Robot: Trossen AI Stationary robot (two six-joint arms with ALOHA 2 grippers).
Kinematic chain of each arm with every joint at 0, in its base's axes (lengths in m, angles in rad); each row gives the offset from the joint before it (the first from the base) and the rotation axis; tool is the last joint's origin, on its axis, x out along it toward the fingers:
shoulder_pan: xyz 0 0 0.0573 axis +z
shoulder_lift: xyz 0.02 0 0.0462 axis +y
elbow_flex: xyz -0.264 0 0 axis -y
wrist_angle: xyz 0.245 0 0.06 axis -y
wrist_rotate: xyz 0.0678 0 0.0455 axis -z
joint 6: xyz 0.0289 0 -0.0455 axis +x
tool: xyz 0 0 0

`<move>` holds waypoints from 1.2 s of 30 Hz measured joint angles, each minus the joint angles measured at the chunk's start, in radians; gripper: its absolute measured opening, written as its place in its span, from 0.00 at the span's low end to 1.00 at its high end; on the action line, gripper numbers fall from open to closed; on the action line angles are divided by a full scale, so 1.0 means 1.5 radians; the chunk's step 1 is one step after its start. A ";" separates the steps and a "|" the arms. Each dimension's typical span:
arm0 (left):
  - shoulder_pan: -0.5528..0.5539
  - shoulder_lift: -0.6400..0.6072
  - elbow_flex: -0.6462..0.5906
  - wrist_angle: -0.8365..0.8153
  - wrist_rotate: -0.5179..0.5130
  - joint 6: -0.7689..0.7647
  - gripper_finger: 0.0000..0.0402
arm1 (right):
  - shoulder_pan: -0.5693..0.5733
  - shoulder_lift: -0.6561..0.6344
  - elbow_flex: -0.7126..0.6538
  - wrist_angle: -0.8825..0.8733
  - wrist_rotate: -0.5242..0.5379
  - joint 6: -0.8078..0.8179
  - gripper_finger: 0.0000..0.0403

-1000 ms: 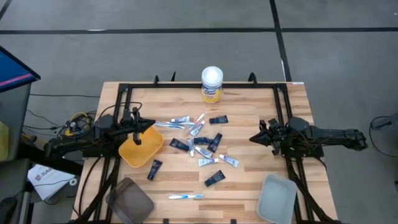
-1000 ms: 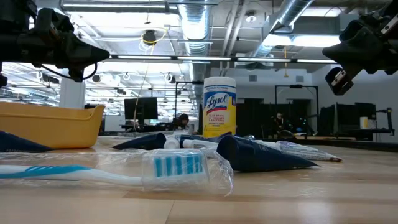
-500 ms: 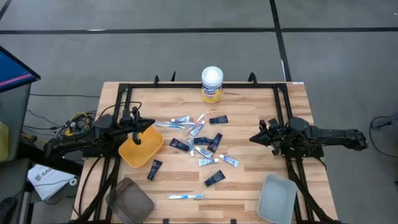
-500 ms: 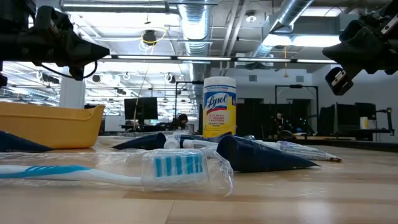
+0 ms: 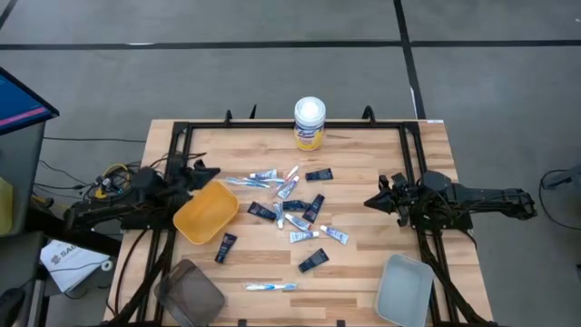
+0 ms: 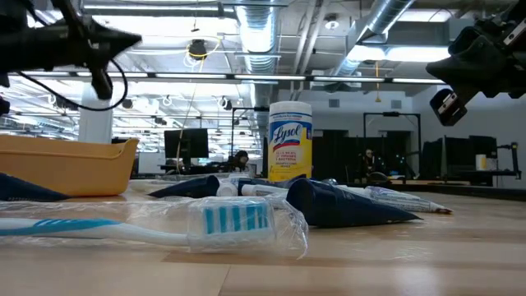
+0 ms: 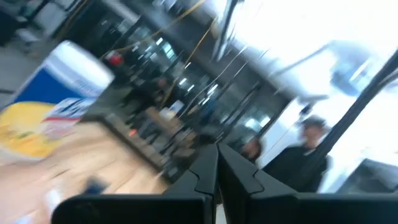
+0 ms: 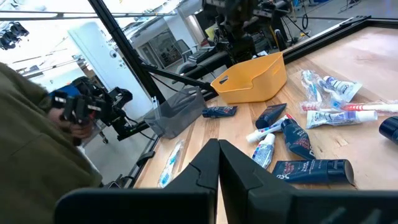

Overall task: Pick & Place Travel size toiletries
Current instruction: Put the dark blue toothbrush into the yellow bin

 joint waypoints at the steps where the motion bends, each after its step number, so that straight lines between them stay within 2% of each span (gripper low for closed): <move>1: 0.000 0.005 0.000 0.041 -0.001 -0.015 0.01 | 0.000 0.000 0.000 0.000 0.000 0.000 0.00; 5: 0.000 0.037 0.000 0.233 -0.024 -0.069 0.01 | 0.000 0.000 0.000 0.000 0.000 0.000 0.00; 8: 0.000 0.076 0.000 0.389 -0.080 -0.062 0.01 | 0.000 0.000 0.000 0.000 0.000 0.000 0.00; 10: 0.000 0.103 0.007 0.451 -0.121 -0.051 0.01 | 0.000 0.000 0.000 0.000 0.000 0.000 0.00; 14: 0.000 0.191 0.069 0.451 -0.150 -0.050 0.01 | 0.000 0.000 0.000 0.000 0.000 0.000 0.00; 19: 0.000 0.359 0.188 0.452 -0.154 0.005 0.05 | 0.000 0.000 0.000 0.000 0.000 0.000 0.00; 23: 0.000 0.508 0.296 0.449 -0.105 0.065 0.12 | 0.000 0.000 0.000 0.000 0.000 0.000 0.00; 26: 0.000 0.618 0.373 0.411 -0.066 0.079 0.18 | 0.000 0.000 0.000 0.000 0.000 0.000 0.00; 29: 0.000 0.715 0.452 0.317 -0.016 0.095 0.25 | 0.000 0.000 0.000 0.000 0.000 0.000 0.00; 33: 0.000 0.810 0.566 0.095 0.077 0.127 0.35 | 0.000 0.000 0.000 0.000 0.000 0.000 0.00; 36: 0.000 0.862 0.651 -0.110 0.134 0.196 0.43 | 0.000 0.000 0.000 0.000 0.000 0.000 0.00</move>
